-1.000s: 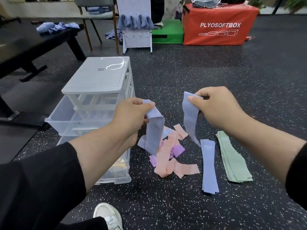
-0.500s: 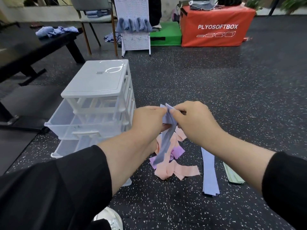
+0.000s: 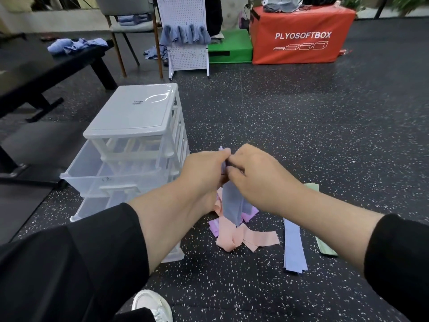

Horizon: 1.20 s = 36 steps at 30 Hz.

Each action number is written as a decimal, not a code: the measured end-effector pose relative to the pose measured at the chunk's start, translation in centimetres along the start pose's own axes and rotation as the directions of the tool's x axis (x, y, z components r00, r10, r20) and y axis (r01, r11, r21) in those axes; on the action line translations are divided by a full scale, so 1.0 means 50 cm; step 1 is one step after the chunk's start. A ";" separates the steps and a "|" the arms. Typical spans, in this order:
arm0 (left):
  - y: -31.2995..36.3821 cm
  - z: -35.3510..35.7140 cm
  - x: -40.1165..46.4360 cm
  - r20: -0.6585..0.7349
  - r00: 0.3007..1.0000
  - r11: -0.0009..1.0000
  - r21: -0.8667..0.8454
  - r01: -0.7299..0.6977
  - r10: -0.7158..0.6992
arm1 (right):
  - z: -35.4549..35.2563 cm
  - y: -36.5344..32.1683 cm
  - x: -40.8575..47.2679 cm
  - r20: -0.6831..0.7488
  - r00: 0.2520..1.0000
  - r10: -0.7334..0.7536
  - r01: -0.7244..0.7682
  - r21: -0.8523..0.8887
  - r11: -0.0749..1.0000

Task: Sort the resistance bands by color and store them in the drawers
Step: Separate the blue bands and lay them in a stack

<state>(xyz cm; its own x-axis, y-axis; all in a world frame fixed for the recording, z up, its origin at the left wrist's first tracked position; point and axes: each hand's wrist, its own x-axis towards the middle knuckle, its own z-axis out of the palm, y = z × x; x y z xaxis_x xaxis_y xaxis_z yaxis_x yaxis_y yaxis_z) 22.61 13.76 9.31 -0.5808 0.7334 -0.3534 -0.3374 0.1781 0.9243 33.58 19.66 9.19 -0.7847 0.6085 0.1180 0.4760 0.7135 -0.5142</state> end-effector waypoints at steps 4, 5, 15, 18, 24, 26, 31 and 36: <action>0.014 -0.014 0.010 0.074 0.995 0.986 0.148 -0.076 0.066 | -0.013 0.023 0.014 -0.137 0.981 0.135 -0.104 0.212 0.972; 0.019 -0.013 0.008 0.126 0.989 0.978 0.183 -0.101 0.079 | -0.016 0.028 0.017 -0.127 0.980 0.156 -0.122 0.240 0.963; 0.039 -0.026 0.021 0.200 0.958 0.887 0.375 -0.268 0.205 | -0.029 0.070 0.021 -0.118 0.972 0.204 -0.148 0.369 0.918; 0.037 -0.029 0.026 0.205 0.947 0.806 0.499 -0.318 0.246 | -0.034 0.073 0.017 -0.097 0.976 0.193 -0.143 0.380 0.914; 0.041 -0.005 0.021 0.269 0.870 0.610 0.628 -0.483 0.413 | -0.051 0.086 0.022 -0.071 0.989 0.130 -0.100 0.325 0.940; 0.041 0.001 0.029 0.268 0.876 0.636 0.607 -0.477 0.402 | -0.057 0.098 0.026 -0.070 0.990 0.124 -0.091 0.357 0.930; 0.022 0.034 0.074 0.281 0.859 0.658 0.554 -0.509 0.428 | -0.051 0.135 0.040 -0.035 0.985 0.170 -0.128 0.515 0.848; -0.052 0.056 0.159 0.129 0.876 0.746 0.475 -0.466 0.464 | 0.028 0.218 0.059 -0.069 0.945 0.321 -0.226 0.572 0.789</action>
<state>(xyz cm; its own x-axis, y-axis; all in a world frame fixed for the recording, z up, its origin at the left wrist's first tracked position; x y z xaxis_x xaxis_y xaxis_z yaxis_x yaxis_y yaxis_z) 20.95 20.96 4.50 -0.5699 0.8101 0.1381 0.3708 0.1035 0.9229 35.88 28.75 2.74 -0.5612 0.8276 0.0048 0.3259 0.2262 -0.9180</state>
